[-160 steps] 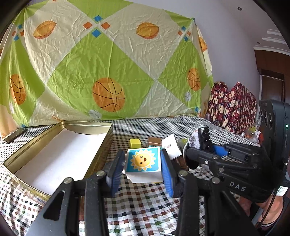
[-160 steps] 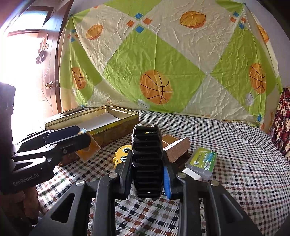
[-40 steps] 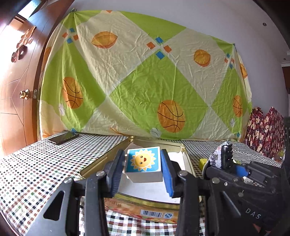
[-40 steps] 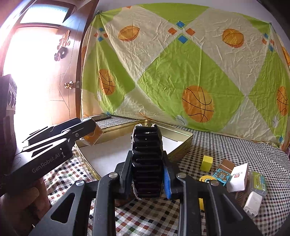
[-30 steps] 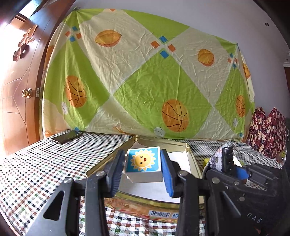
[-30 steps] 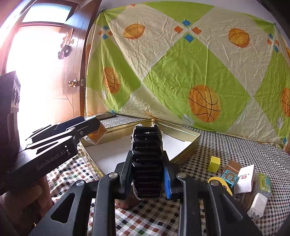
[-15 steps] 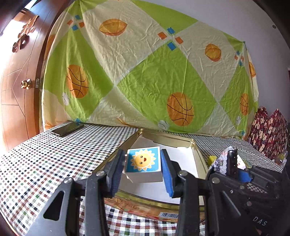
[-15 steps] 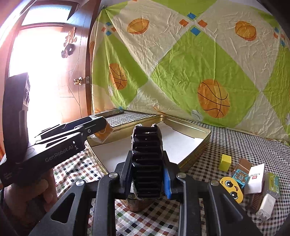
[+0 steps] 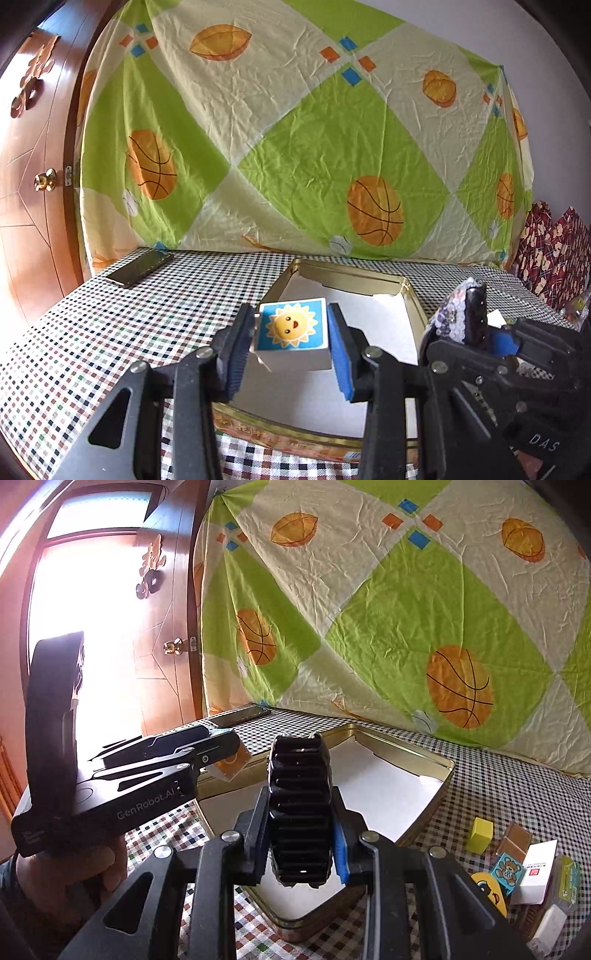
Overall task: Organize rigid objects
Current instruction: 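Lower and open the left tool in the tin while the right tool releases the brush beside it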
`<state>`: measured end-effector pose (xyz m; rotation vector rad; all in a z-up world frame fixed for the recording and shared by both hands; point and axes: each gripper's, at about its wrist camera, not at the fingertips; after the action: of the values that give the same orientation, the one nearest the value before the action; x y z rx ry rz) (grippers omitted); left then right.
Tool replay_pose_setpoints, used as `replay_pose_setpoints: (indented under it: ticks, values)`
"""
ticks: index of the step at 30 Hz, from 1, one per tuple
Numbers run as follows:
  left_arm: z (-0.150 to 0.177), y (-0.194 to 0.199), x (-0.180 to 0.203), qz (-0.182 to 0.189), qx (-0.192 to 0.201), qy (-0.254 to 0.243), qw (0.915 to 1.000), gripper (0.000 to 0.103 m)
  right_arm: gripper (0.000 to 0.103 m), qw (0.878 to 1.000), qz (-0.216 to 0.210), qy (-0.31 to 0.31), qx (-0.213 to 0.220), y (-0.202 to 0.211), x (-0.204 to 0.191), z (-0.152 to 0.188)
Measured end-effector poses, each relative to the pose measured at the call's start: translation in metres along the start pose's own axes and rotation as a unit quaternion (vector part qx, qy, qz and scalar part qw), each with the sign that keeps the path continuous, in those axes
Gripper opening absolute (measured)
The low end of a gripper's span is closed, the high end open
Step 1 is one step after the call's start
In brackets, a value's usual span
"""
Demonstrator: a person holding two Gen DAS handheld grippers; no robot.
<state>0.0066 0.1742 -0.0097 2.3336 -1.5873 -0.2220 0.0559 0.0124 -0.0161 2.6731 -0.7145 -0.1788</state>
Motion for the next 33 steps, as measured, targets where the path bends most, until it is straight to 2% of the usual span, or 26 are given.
replay_pose_setpoints:
  ticks: [7, 11, 13, 15, 22, 28, 33]
  values:
    - [-0.019, -0.027, 0.013, 0.001, -0.028, -0.037, 0.9989, 0.039, 0.030, 1.000, 0.009, -0.011, -0.018, -0.021, 0.026, -0.029]
    - [-0.029, -0.054, 0.023, 0.022, -0.076, -0.055, 0.9953, 0.039, 0.030, 0.998, 0.017, -0.024, -0.052, -0.045, 0.046, -0.039]
    - [-0.033, -0.067, 0.026, 0.022, -0.094, -0.061, 0.9935, 0.039, 0.030, 0.997, 0.021, -0.034, -0.070, -0.058, 0.057, -0.042]
    - [-0.037, -0.078, 0.034, 0.016, -0.111, -0.089, 0.9897, 0.039, 0.030, 0.994, 0.022, -0.046, -0.092, -0.071, 0.068, -0.042]
    - [-0.046, -0.111, 0.043, 0.022, -0.164, -0.098, 0.9813, 0.039, 0.031, 0.986, 0.031, -0.069, -0.151, -0.104, 0.092, -0.038]
    - [-0.048, -0.136, 0.048, 0.023, -0.207, -0.104, 0.9724, 0.039, 0.031, 0.982, 0.035, -0.081, -0.169, -0.116, 0.102, -0.033]
    - [-0.048, -0.143, 0.054, -0.001, -0.213, -0.118, 0.9699, 0.040, 0.031, 0.980, 0.038, -0.080, -0.181, -0.123, 0.105, -0.033]
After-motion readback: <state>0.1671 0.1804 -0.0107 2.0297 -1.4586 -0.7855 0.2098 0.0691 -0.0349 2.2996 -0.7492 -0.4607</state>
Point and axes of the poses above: each gripper's, at about its wrist camera, not at the fingertips, and y roughly against the way its jaws point, x to its right, z to its underside, and after that the axes turned 8 degrees about -z, right-handed
